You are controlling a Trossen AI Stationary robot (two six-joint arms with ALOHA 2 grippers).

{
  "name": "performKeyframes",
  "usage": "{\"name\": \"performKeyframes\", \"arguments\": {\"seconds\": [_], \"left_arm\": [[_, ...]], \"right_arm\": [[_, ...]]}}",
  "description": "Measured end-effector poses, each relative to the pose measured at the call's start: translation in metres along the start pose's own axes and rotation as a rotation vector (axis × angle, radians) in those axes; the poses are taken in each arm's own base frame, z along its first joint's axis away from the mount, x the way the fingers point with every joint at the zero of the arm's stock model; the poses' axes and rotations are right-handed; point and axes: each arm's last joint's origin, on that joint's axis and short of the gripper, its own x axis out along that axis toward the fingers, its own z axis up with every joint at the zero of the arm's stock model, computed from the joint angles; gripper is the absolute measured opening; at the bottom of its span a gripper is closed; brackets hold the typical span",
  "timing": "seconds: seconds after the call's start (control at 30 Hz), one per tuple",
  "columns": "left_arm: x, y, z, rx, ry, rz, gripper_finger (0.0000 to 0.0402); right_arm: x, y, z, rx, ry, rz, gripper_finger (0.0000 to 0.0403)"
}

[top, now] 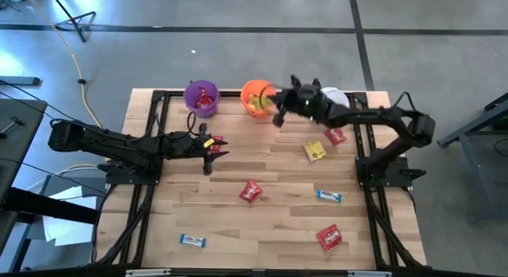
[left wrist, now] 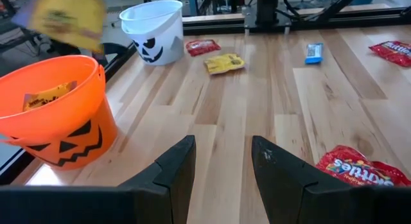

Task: Sort candy
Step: Put the yellow candy into the orange bucket

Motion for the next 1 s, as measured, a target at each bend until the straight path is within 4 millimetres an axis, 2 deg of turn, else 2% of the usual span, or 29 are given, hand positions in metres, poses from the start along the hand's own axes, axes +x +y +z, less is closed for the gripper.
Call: {"name": "performKeyframes", "arguments": {"seconds": [0.17, 0.43, 0.6, 0.77, 0.87, 1.0], "left_arm": [[0.000, 0.000, 0.001, -0.001, -0.005, 0.000, 0.0140], [0.000, -0.001, 0.001, -0.001, -0.007, -0.005, 0.0140], [-0.001, -0.003, 0.001, 0.003, -0.008, -0.016, 0.0140], [-0.001, -0.004, 0.001, 0.004, -0.007, -0.018, 0.0140], [-0.001, -0.004, 0.001, 0.004, -0.006, -0.018, 0.0140], [-0.001, -0.004, 0.000, 0.010, -0.003, -0.018, 0.0140]], "right_arm": [[0.021, -0.044, -0.017, 0.089, -0.006, -0.013, 0.0000], [0.080, -0.078, -0.040, 0.189, 0.135, 0.019, 0.0000], [0.106, -0.084, -0.052, 0.229, 0.264, 0.034, 0.0000], [0.116, -0.083, -0.054, 0.232, 0.357, 0.044, 0.0007], [0.115, -0.078, -0.042, 0.200, 0.370, 0.059, 0.0040], [0.105, -0.069, -0.014, 0.149, 0.356, 0.059, 0.0108]]}}
